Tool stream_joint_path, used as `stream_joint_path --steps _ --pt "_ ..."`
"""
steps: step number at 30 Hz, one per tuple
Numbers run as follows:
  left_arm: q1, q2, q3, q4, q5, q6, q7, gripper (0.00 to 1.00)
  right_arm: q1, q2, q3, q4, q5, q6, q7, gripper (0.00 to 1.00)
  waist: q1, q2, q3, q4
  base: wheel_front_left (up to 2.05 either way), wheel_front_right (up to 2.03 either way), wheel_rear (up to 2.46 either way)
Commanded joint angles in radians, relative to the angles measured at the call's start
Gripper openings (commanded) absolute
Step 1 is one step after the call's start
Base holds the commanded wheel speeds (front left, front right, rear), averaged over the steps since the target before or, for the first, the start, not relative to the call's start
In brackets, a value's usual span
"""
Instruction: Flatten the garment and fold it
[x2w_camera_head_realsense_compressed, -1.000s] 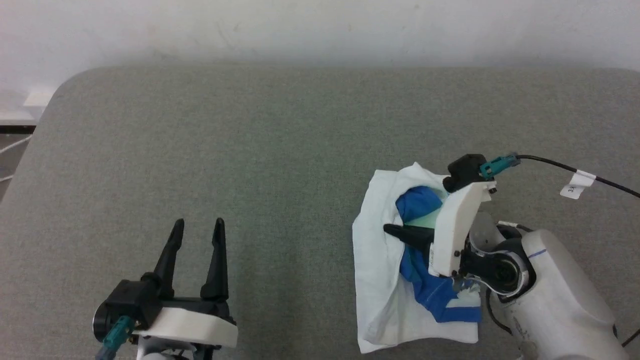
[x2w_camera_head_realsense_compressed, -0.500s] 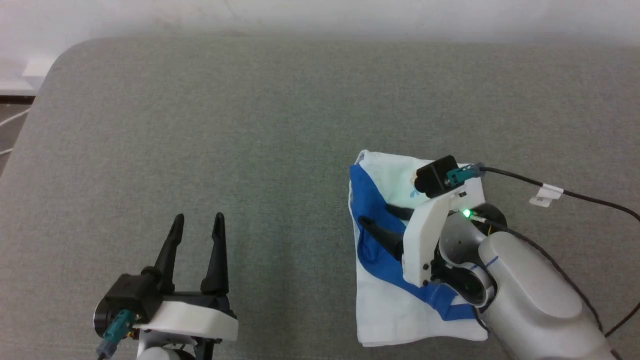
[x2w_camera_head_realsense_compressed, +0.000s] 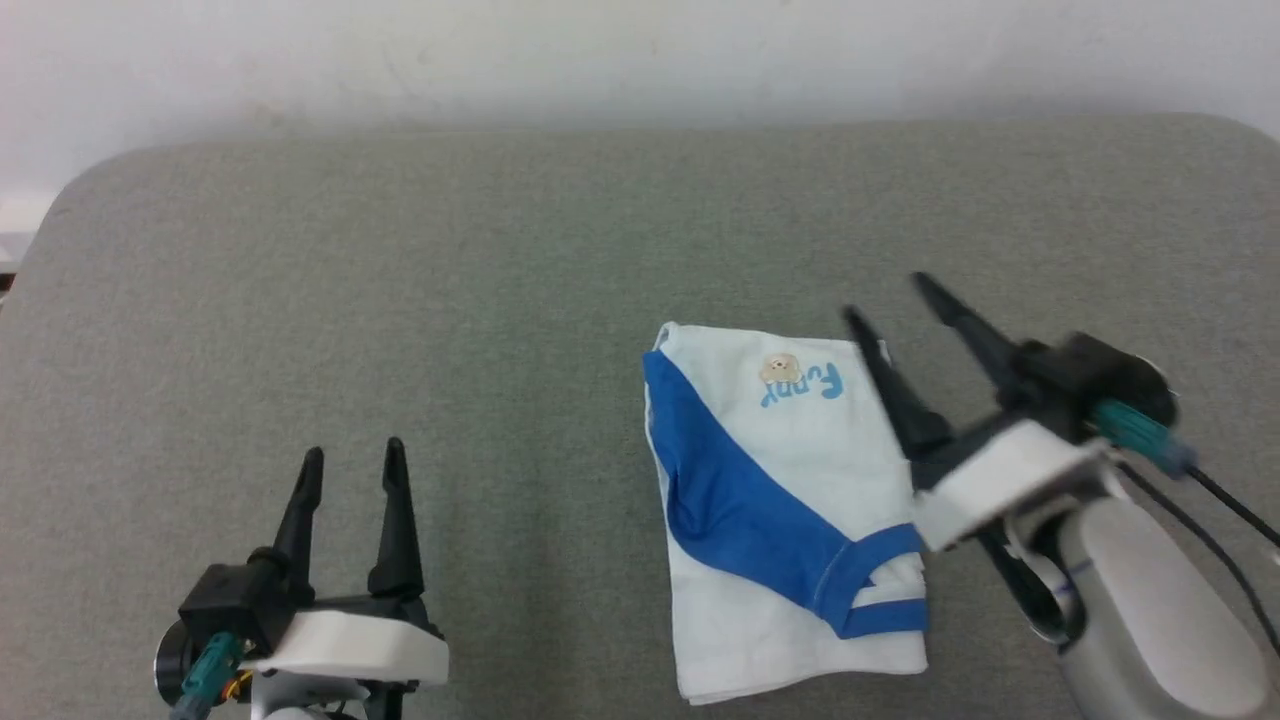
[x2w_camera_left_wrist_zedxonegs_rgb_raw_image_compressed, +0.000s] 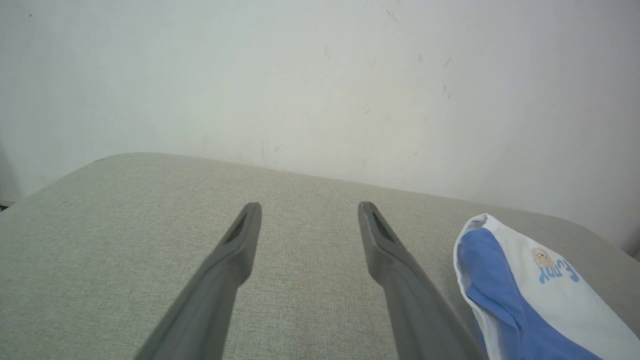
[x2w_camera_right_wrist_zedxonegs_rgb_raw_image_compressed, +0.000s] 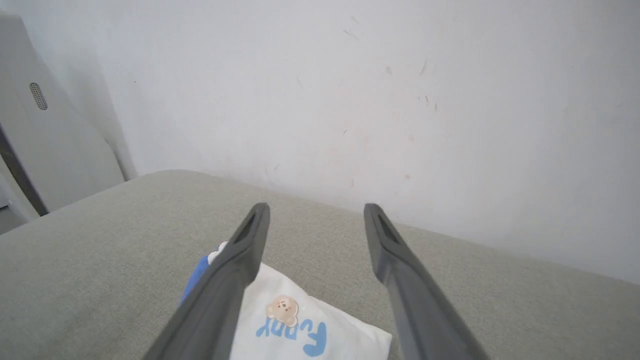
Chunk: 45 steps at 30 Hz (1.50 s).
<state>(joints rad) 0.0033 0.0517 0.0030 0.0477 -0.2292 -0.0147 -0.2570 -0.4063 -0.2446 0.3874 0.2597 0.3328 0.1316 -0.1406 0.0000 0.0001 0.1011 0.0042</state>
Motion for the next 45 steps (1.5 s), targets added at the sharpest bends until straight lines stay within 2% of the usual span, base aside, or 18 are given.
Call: stream_joint_path --steps 1,5,11,19,23,26,28,33,39,42,45 --pt "0.013 -0.001 0.008 -0.002 0.0 0.008 -0.005 1.0 0.042 0.009 -0.043 -0.021 -0.013 -0.001 -0.033 1.0 0.0 -0.0001 -0.019 -0.02 0.0 0.0 0.0" --pt "0.026 -0.001 0.027 -0.02 -0.005 0.028 -0.005 1.0 0.153 0.029 -0.193 -0.106 -0.03 -0.001 -0.086 1.0 0.0 -0.0001 -0.034 -0.039 0.0 0.0 0.0" --pt "0.06 -0.001 0.045 -0.04 0.0 0.041 -0.005 1.0 0.327 0.064 -0.361 -0.216 -0.05 -0.001 -0.09 1.0 0.0 -0.0001 -0.056 -0.061 0.0 0.0 0.0" --pt "0.107 0.003 0.062 -0.03 0.031 0.017 -0.005 1.0 0.503 0.117 -0.443 -0.313 -0.077 -0.001 -0.026 1.0 0.0 -0.0001 -0.089 -0.07 0.0 0.0 0.0" --pt "0.123 0.006 0.066 -0.023 0.042 0.007 -0.005 1.0 0.537 0.127 -0.448 -0.344 -0.076 -0.001 0.008 1.0 0.0 -0.0001 -0.089 -0.071 0.0 0.0 0.0" --pt "0.124 0.005 0.071 -0.021 0.043 0.0 -0.005 1.0 0.536 0.122 -0.461 -0.34 -0.031 -0.001 0.054 1.0 0.0 -0.0001 -0.079 -0.066 0.0 0.0 0.0" --pt "0.119 0.005 0.075 -0.022 0.039 -0.003 -0.005 1.0 0.524 0.11 -0.497 -0.318 0.025 -0.001 0.104 1.0 0.0 -0.0001 -0.069 -0.058 0.0 0.0 0.0" --pt "0.094 0.002 0.078 -0.033 0.025 -0.007 -0.005 1.0 0.455 0.034 -0.599 -0.227 0.163 -0.001 0.242 1.0 0.0 -0.0001 -0.035 -0.018 0.0 0.0 0.0" --pt "0.059 0.0 0.06 -0.044 0.012 -0.01 -0.005 1.0 0.367 -0.061 -0.657 -0.069 0.337 -0.001 0.5 1.0 0.0 -0.0001 0.002 0.05 0.0 0.0 0.0" --pt "0.039 -0.001 0.048 -0.042 0.002 -0.013 -0.005 1.0 0.324 -0.058 -0.666 0.005 0.426 -0.001 0.649 1.0 0.0 -0.0001 0.022 0.082 0.0 0.0 0.0" --pt "0.02 -0.001 0.031 -0.042 -0.014 -0.005 -0.005 1.0 0.275 -0.022 -0.657 0.052 0.525 -0.001 0.793 1.0 0.0 -0.0001 0.039 0.108 0.0 0.0 0.0"
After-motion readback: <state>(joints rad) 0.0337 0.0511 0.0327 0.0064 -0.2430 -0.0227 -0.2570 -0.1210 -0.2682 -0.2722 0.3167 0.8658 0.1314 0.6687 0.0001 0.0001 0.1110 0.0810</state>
